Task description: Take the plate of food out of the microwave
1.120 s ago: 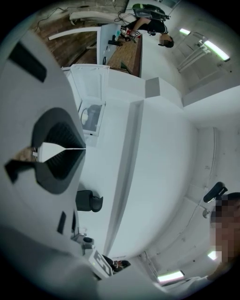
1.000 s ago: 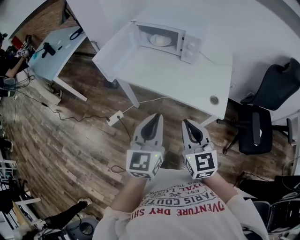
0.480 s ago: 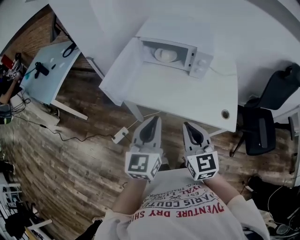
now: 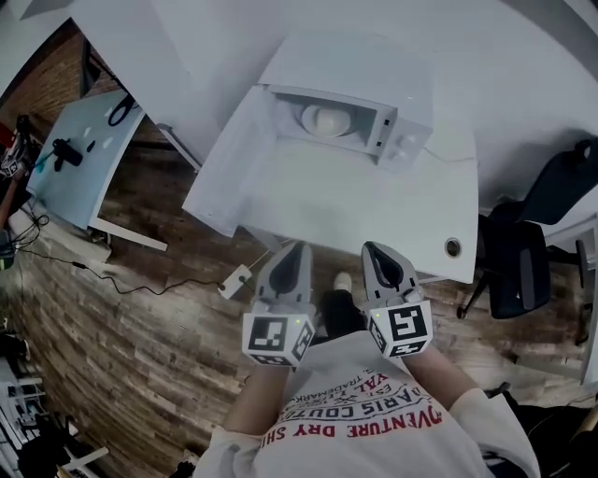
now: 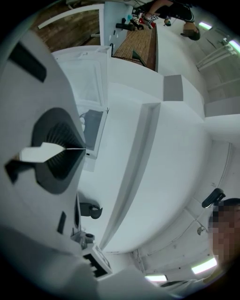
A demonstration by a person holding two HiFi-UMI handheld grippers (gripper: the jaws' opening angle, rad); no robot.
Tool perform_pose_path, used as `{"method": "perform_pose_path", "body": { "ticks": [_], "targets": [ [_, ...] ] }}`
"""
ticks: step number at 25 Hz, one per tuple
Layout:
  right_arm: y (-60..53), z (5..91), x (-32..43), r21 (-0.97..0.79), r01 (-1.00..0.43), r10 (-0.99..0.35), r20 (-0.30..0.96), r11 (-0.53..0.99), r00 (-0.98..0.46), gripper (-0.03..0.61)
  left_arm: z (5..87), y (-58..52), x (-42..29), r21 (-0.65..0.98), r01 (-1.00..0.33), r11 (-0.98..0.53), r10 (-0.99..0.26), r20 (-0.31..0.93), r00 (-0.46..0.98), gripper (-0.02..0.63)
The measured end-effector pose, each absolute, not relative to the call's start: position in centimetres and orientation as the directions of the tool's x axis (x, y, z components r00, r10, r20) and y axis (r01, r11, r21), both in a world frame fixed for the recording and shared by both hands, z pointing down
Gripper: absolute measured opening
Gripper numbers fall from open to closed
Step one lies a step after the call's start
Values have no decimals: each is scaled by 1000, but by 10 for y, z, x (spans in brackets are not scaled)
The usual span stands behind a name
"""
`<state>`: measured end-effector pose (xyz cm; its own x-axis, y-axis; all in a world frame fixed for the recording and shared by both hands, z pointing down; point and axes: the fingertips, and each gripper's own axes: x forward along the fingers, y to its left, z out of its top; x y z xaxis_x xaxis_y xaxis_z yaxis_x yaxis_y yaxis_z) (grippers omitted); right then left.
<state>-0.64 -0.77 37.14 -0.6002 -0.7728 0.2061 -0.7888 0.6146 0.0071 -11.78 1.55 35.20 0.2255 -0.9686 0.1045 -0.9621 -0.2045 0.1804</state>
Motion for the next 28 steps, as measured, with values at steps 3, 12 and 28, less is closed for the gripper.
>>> {"method": "perform_pose_path", "body": {
  "ticks": [3,12,28],
  "targets": [
    [-40,375,-7,-6,-791,-774,202,611,-600,12,354,-16,-120,159,-967,-201,-969,115,221,11],
    [-154,377,-24,13,-768,-753,204,640,-625,12,358,-138,-121,163,-961,-222,-958,146,246,11],
    [-262,411,-23,38,-839,-806,305,543,-508,12,394,-248,-138,241,-933,-268,-917,233,324,11]
  ]
}}
